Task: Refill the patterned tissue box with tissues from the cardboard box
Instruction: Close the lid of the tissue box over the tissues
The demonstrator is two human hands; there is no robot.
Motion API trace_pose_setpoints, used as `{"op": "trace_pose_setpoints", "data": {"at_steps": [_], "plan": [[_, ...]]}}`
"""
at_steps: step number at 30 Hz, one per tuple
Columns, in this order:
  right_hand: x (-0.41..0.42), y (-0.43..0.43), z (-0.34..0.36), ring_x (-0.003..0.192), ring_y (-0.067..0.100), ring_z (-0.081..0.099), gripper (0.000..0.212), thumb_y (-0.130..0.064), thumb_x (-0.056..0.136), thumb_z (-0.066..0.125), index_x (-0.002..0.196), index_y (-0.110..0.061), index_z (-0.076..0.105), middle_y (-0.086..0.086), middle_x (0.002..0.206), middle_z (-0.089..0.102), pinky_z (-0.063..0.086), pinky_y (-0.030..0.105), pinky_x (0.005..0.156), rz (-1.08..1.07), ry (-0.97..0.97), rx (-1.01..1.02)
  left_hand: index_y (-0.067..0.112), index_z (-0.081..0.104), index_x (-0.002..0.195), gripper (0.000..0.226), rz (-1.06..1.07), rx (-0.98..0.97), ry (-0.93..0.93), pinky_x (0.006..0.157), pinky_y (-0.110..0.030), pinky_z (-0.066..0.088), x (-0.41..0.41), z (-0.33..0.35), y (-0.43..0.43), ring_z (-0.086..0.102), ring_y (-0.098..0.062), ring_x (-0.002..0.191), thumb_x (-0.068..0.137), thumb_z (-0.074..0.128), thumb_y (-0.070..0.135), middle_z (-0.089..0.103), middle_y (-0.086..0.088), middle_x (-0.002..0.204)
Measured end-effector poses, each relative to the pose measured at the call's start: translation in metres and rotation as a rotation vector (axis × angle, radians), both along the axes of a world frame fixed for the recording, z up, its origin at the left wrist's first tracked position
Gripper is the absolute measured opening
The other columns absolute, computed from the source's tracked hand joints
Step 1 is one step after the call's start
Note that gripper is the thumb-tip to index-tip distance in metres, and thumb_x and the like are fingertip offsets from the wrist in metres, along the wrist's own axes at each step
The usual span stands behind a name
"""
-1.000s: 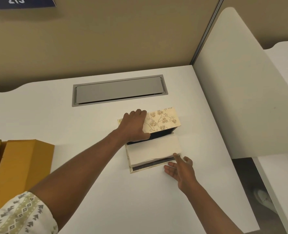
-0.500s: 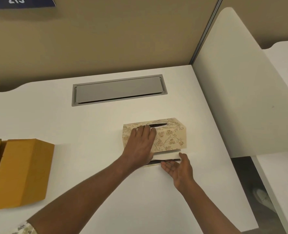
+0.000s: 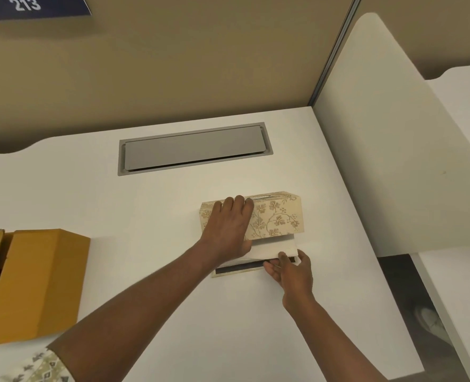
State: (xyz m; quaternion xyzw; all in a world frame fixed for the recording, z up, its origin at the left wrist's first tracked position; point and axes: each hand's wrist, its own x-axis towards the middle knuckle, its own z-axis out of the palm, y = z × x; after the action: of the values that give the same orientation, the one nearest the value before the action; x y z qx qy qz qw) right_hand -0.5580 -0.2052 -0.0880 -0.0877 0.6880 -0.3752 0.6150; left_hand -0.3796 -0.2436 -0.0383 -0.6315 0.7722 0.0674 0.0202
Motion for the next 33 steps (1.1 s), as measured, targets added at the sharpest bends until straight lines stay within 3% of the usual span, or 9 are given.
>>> {"op": "trace_pose_setpoints", "data": {"at_steps": [2,13,18,21,26,31,33], "plan": [[-0.002,-0.004,0.000,0.081,0.033,0.077,0.050,-0.007,0.098,0.061,0.144,-0.016,0.042,0.027,0.102,0.070,0.062,0.028,0.062,0.011,0.023,-0.024,0.008,0.040,0.137,0.086,-0.002,0.004,-0.001,0.094,-0.045,0.046,0.000,0.000,0.000,0.052,-0.030,0.106,0.067,0.072,0.045,0.051,-0.010,0.122],[-0.012,-0.012,-0.003,0.084,0.033,0.076,0.058,-0.015,0.098,0.065,0.149,-0.018,0.038,0.023,0.103,0.070,0.060,0.030,0.067,0.116,0.088,-0.017,0.007,0.044,0.134,0.083,-0.011,-0.017,-0.003,0.090,-0.046,0.047,-0.003,-0.002,0.011,0.052,-0.032,0.105,0.066,0.075,0.040,0.052,-0.013,0.123],[-0.012,-0.014,-0.002,0.081,0.030,0.076,0.059,-0.019,0.091,0.074,0.139,-0.024,0.040,0.021,0.096,0.071,0.062,0.029,0.062,0.007,-0.055,0.024,0.005,0.049,0.129,0.071,-0.021,-0.050,-0.024,0.088,-0.048,0.046,-0.013,-0.004,0.029,0.052,-0.035,0.103,0.066,0.072,0.028,0.053,-0.016,0.121],[-0.007,-0.012,-0.004,0.081,0.027,0.076,0.058,-0.013,0.091,0.074,0.136,-0.024,0.039,0.021,0.096,0.073,0.064,0.035,0.071,-0.054,-0.123,-0.008,0.003,0.048,0.130,0.065,-0.029,-0.052,-0.062,0.088,-0.051,0.045,-0.020,-0.006,0.036,0.052,-0.038,0.104,0.071,0.068,0.024,0.053,-0.020,0.124],[-0.003,-0.007,-0.008,0.087,0.026,0.076,0.056,-0.003,0.096,0.065,0.141,-0.024,0.039,0.019,0.109,0.071,0.063,0.038,0.077,-0.134,-0.187,-0.054,0.002,0.049,0.130,0.063,-0.063,-0.030,-0.105,0.087,-0.053,0.046,-0.024,-0.012,0.047,0.053,-0.040,0.106,0.074,0.070,0.023,0.053,-0.024,0.127],[-0.007,0.007,-0.012,0.097,0.034,0.072,0.043,-0.010,0.100,0.058,0.140,-0.019,0.044,0.023,0.113,0.065,0.064,0.041,0.074,-0.231,-0.273,-0.046,0.006,0.054,0.125,0.055,-0.063,-0.025,-0.052,0.085,-0.050,0.048,-0.025,-0.013,0.050,0.055,-0.038,0.103,0.078,0.071,0.028,0.055,-0.023,0.127],[-0.009,0.011,-0.016,0.106,0.038,0.069,0.040,-0.014,0.101,0.054,0.140,-0.013,0.050,0.025,0.123,0.063,0.064,0.044,0.075,-0.281,-0.319,-0.023,0.008,0.055,0.119,0.048,-0.082,-0.028,-0.023,0.084,-0.048,0.048,-0.026,-0.015,0.053,0.055,-0.037,0.101,0.078,0.070,0.027,0.055,-0.023,0.127]]}}
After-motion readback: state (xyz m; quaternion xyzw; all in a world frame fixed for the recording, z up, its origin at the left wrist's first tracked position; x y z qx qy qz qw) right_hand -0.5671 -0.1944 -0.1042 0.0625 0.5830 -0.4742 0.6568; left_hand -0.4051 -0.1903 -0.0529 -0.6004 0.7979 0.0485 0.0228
